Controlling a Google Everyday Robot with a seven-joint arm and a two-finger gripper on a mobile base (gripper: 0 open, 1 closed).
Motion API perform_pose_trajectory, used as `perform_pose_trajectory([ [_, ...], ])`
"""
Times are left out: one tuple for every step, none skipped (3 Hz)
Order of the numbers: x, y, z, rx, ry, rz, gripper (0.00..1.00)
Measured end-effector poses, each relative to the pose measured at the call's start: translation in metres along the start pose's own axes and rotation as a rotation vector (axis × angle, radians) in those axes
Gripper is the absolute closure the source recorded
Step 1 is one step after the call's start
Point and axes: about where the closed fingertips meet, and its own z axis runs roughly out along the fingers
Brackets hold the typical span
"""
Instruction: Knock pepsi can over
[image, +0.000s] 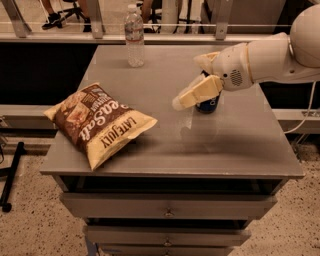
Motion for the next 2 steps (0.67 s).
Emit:
perform_pose_trajectory([
  [-0.005, -0.010, -0.007, 0.020, -0.015, -0.014, 0.00],
  [-0.017, -0.024, -0.016, 0.049, -0.031, -0.045, 0.00],
])
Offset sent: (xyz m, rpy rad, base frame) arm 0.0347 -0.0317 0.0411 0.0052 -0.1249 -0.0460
